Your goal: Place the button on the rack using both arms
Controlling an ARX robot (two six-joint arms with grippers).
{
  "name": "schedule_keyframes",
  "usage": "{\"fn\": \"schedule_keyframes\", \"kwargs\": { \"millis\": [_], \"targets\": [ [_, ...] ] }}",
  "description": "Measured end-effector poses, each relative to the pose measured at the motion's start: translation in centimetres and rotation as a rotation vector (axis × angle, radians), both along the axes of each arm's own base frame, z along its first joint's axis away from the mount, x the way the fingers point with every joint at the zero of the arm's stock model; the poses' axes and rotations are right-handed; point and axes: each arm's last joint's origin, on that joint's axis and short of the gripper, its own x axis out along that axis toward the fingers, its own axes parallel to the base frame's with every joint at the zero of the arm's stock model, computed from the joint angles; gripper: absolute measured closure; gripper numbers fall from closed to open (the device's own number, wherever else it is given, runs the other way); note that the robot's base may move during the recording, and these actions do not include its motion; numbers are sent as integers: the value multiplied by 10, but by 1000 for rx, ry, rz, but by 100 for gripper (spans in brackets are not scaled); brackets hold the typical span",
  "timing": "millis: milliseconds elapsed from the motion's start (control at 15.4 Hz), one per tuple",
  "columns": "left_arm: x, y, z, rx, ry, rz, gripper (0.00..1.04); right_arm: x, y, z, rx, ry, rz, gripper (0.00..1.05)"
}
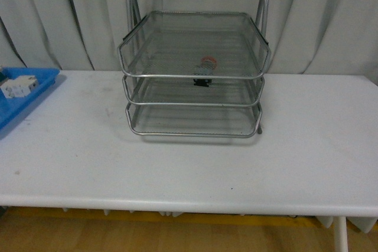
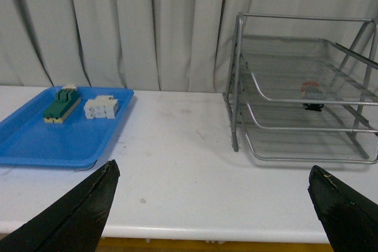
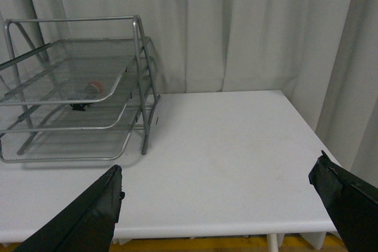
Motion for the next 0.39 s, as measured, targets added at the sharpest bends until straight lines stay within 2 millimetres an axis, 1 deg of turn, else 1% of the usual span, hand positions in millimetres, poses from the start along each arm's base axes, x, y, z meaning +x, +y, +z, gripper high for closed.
{"fn": "schedule_keyframes", "kwargs": {
  "millis": [389],
  "targets": [
    [0,0,0,0,0,0,7,0,0,0,0,0,0,6]
  ]
}}
